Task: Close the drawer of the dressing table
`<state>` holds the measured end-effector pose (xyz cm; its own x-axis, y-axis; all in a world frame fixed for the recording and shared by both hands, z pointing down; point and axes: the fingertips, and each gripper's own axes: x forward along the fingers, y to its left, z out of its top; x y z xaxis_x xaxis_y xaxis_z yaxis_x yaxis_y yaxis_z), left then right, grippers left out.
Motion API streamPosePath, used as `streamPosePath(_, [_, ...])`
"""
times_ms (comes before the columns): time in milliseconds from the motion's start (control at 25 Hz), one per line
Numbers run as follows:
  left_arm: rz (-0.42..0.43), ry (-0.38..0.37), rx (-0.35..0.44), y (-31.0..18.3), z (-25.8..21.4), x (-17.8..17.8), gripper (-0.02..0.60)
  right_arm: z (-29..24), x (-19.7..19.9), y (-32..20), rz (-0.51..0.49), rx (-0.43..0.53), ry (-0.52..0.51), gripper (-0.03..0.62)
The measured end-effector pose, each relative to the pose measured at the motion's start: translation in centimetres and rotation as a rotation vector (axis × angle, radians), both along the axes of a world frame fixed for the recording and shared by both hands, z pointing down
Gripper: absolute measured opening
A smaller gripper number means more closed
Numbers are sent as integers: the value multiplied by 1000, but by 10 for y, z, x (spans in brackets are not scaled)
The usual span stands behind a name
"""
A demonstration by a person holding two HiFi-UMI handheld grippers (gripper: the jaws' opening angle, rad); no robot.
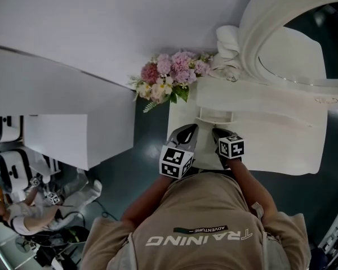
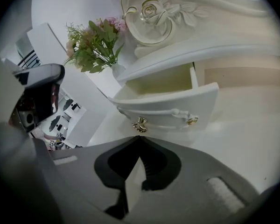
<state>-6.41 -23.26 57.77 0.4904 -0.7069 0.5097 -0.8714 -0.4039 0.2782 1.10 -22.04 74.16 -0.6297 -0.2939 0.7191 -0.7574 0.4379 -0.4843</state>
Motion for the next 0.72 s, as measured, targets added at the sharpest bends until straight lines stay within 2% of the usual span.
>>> streamPosePath(160, [0, -3, -4, -5, 3, -1, 17, 4, 0, -4, -20, 12, 20, 2])
streamPosePath(720, [0, 4, -14, -11, 3, -7, 17, 2, 2, -13, 40, -2, -12, 2])
